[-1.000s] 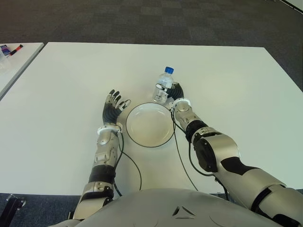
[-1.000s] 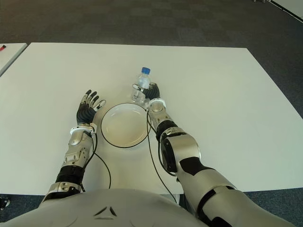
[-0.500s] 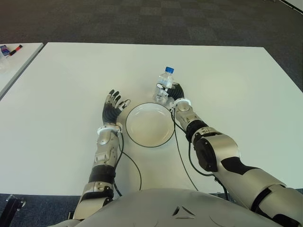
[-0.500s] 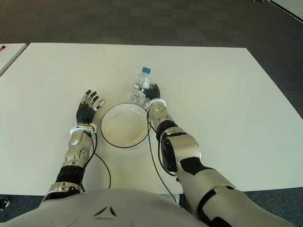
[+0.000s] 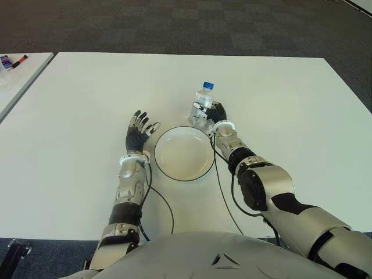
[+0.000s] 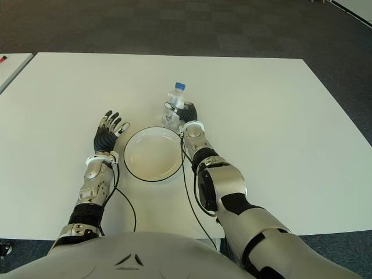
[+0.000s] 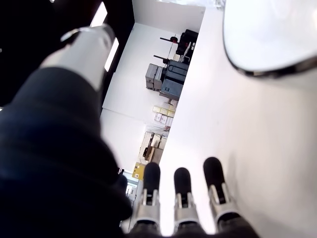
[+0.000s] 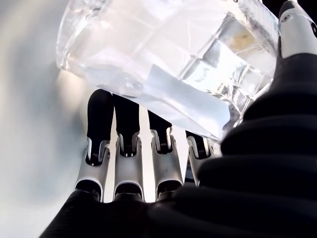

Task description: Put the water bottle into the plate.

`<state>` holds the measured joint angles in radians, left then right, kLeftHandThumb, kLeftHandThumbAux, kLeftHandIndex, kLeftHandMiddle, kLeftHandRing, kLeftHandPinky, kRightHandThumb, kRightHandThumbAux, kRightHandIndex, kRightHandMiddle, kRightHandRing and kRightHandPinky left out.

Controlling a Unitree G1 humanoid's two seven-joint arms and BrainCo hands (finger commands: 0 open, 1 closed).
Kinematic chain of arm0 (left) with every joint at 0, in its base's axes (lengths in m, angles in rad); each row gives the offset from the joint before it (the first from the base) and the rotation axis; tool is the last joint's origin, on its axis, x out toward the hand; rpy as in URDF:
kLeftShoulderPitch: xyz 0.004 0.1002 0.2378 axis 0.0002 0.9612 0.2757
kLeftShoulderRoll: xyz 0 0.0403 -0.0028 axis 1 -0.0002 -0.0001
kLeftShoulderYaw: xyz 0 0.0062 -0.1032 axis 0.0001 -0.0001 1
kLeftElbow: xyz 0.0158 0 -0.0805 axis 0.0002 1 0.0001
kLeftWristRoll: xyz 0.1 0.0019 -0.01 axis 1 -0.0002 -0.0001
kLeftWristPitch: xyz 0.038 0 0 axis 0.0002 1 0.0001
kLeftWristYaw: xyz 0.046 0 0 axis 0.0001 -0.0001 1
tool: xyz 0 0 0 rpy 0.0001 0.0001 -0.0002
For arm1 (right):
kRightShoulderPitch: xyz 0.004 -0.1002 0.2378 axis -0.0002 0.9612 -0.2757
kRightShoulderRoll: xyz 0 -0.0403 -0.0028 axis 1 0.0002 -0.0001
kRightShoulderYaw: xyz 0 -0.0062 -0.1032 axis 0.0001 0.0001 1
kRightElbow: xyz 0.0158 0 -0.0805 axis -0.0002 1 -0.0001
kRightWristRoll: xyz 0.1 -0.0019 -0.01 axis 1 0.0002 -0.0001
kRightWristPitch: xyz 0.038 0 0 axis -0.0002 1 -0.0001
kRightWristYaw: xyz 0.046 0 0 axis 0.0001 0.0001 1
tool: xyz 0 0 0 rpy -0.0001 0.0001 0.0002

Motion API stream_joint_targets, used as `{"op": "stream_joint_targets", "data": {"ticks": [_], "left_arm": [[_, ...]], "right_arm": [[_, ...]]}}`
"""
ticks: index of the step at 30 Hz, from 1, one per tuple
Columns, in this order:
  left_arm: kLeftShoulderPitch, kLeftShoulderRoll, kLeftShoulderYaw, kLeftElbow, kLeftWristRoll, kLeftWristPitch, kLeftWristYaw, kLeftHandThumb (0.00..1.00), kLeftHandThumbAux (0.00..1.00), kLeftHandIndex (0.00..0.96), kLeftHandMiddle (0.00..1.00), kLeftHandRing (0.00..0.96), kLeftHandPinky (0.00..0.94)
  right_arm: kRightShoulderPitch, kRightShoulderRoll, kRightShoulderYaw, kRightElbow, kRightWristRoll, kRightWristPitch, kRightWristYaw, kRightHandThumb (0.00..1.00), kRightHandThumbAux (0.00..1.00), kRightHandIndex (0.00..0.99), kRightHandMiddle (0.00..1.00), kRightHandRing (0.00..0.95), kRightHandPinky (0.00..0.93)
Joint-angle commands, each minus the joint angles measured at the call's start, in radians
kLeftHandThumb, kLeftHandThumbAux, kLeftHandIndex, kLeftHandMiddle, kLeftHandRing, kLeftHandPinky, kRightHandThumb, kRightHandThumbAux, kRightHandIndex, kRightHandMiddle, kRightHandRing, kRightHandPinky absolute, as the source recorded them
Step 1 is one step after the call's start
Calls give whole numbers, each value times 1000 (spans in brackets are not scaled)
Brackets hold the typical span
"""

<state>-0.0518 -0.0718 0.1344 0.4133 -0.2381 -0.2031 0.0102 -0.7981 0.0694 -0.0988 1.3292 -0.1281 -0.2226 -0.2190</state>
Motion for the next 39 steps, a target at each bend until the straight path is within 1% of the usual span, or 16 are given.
{"op": "stream_joint_targets", "data": {"ticks": [1, 11, 12, 13, 14, 15, 19, 22, 28, 33, 39], "left_arm": [[12, -52, -3, 28, -3, 17, 10, 0, 884, 107, 133, 113, 137], [9, -52, -3, 37, -3, 9, 9, 0, 892, 107, 134, 116, 136], [9, -52, -3, 38, -3, 8, 9, 0, 891, 106, 133, 115, 136], [9, -51, -3, 39, -3, 7, 8, 0, 891, 106, 133, 115, 136], [9, -51, -3, 40, -4, 7, 8, 0, 890, 107, 133, 115, 137], [8, -51, -2, 41, -5, 6, 7, 0, 889, 107, 133, 115, 137], [6, -51, 0, 47, -11, 3, 2, 0, 892, 108, 134, 115, 136], [5, -51, -1, 50, -12, 1, 2, 0, 892, 108, 133, 114, 136], [3, -50, -3, 57, -11, -3, 5, 0, 893, 109, 134, 115, 140], [2, -49, -2, 60, -13, -5, 2, 0, 896, 109, 134, 116, 140], [1, -49, -2, 66, -17, -11, -6, 0, 897, 110, 134, 116, 135]], "right_arm": [[2, 10, -13, -7, 21, -11, 13, 1000, 671, 410, 537, 850, 438], [6, 10, -17, -21, 34, -44, 23, 1000, 669, 403, 527, 860, 475], [7, 10, -17, -22, 35, -48, 24, 948, 672, 403, 529, 864, 601], [7, 11, -19, -24, 37, -55, 29, 930, 673, 403, 530, 866, 646], [7, 11, -20, -26, 38, -61, 33, 904, 675, 404, 531, 870, 713], [8, 10, -20, -28, 39, -66, 37, 887, 676, 404, 532, 873, 756], [9, 9, -21, -37, 42, -83, 53, 864, 676, 406, 536, 884, 842], [11, 8, -22, -40, 43, -91, 61, 860, 676, 406, 539, 890, 864], [21, 8, -22, -57, 54, -127, 90, 858, 676, 405, 540, 898, 876], [30, 11, -14, -78, 54, -156, 93, 858, 675, 406, 540, 899, 874], [49, 14, 7, -135, 45, -199, 85, 858, 675, 407, 538, 891, 856]]}}
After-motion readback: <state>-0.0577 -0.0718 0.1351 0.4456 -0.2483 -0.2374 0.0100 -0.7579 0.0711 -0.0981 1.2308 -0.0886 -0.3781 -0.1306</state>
